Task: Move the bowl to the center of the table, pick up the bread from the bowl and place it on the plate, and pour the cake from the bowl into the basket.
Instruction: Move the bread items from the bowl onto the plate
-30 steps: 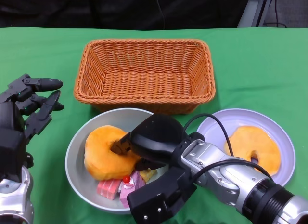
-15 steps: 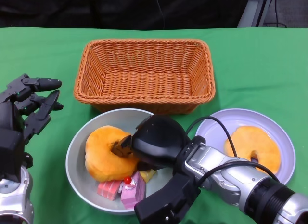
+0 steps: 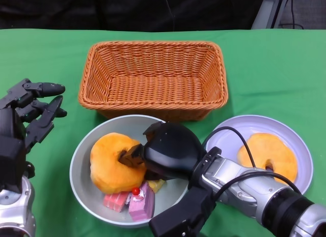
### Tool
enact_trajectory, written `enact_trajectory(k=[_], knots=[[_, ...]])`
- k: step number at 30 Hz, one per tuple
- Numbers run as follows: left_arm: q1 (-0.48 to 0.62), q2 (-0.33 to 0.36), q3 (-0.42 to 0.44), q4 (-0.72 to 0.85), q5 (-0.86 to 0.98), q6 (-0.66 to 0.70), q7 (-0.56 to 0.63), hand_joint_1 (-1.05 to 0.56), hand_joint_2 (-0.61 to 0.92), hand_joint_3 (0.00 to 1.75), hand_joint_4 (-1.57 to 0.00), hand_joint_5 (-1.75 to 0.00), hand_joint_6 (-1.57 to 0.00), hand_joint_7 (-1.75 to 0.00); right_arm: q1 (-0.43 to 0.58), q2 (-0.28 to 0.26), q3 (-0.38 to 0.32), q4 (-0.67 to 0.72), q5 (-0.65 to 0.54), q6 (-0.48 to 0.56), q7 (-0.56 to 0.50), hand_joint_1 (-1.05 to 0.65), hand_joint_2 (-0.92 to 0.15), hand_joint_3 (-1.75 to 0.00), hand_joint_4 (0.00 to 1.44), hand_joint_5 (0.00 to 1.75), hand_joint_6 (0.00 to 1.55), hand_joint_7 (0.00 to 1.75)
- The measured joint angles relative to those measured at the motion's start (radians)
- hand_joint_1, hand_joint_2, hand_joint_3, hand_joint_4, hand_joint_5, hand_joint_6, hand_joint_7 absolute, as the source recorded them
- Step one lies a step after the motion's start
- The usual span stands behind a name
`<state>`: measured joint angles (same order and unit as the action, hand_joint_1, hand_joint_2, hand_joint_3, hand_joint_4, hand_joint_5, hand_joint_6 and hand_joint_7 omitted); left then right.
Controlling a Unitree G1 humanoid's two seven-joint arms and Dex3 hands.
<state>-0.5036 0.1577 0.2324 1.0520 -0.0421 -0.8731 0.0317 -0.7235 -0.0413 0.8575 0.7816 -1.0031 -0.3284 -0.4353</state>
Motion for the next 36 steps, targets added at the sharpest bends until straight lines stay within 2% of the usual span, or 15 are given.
enact_trajectory(k=[5,9,12,16,23,29,33,36], knots=[[0.0,0.0,0.001,0.008,-0.003,0.0,-0.001,-0.2,0.92,0.28,-0.88,-1.17,-0.87,-0.83,0.017,-0.019,-0.022,-0.019,0.03,-0.035,0.005,-0.33,-0.89,0.0,0.89,0.74,1.15,0.0],[0.0,0.0,0.001,0.009,-0.004,0.0,-0.013,-0.2,0.92,0.27,-0.88,-1.17,-0.87,-0.82,0.032,-0.033,-0.045,-0.047,0.048,-0.061,0.014,-0.31,-0.91,-0.01,0.9,0.74,1.15,0.01],[-0.001,0.001,0.002,0.011,-0.003,0.0,-0.013,-0.21,0.92,0.27,-0.89,-1.17,-0.87,-0.82,0.044,-0.044,-0.061,-0.066,0.062,-0.08,0.02,-0.3,-0.92,-0.03,0.86,0.95,1.18,0.02],[-0.001,0.001,0.002,0.011,-0.003,0.0,-0.013,-0.21,0.92,0.28,-0.89,-1.17,-0.88,-0.82,0.067,-0.058,-0.087,-0.091,0.069,-0.105,0.009,-0.29,-0.92,-0.08,0.81,1.07,1.19,0.02],[-0.001,0.003,0.002,0.011,0.001,0.0,-0.013,-0.18,0.92,0.3,-0.89,-1.17,-0.87,-0.81,0.08,-0.084,-0.114,-0.132,0.077,-0.138,0.004,-0.25,-0.91,-0.01,0.75,1.29,1.25,0.06],[-0.001,0.005,0.003,0.012,0.003,0.0,-0.013,-0.18,0.92,0.3,-0.88,-1.16,-0.87,-0.81,0.086,-0.096,-0.136,-0.137,0.081,-0.169,-0.003,-0.23,-0.88,0.0,0.71,1.4,1.25,0.11],[-0.001,0.006,0.005,0.019,0.003,0.0,-0.013,-0.2,0.92,0.28,-0.88,-1.16,-0.87,-0.8,0.093,-0.1,-0.155,-0.152,0.081,-0.183,-0.02,-0.26,-0.88,0.0,0.74,1.36,1.23,0.12],[-0.001,0.007,0.006,0.023,0.003,0.0,-0.013,-0.19,0.92,0.27,-0.88,-1.16,-0.87,-0.8,0.101,-0.11,-0.169,-0.18,0.08,-0.182,-0.024,-0.25,-0.87,0.0,0.73,1.4,1.23,0.15]])
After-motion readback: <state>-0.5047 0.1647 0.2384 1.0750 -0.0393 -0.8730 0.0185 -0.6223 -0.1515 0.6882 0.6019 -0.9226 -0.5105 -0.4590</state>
